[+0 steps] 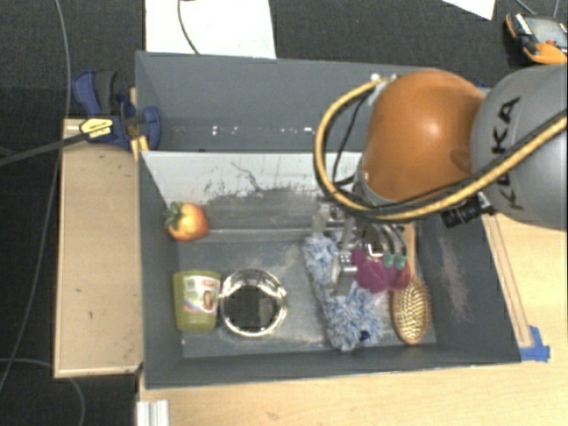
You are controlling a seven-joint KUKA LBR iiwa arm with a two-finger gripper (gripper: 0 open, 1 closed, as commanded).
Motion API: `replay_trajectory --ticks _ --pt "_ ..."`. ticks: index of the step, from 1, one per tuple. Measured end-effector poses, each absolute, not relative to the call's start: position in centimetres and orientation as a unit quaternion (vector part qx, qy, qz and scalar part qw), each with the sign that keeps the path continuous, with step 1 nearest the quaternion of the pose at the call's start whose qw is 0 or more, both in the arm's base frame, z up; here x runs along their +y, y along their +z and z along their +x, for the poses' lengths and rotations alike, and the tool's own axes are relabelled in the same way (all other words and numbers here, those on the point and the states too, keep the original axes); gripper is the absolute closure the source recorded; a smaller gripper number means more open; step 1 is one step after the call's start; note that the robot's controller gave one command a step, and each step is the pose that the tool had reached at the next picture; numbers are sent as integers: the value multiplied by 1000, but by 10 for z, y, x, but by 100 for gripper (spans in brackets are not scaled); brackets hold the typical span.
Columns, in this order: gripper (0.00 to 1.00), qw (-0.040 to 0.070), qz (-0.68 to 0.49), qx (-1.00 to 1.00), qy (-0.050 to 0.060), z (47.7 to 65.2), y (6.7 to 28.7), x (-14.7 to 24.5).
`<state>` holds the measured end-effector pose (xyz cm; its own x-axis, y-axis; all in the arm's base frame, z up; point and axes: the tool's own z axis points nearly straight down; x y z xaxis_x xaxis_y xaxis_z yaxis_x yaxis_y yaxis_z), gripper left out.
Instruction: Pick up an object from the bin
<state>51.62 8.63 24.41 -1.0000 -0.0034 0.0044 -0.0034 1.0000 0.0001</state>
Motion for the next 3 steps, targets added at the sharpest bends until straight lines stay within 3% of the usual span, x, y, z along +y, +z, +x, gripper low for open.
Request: replay_trajectory --ticks 1,2,3 --pt "0 -1 0 -1000 0 518 247 86" --pt "0 -4 59 -998 0 569 123 36" --pt "0 -6 149 -989 -2 586 71 24"
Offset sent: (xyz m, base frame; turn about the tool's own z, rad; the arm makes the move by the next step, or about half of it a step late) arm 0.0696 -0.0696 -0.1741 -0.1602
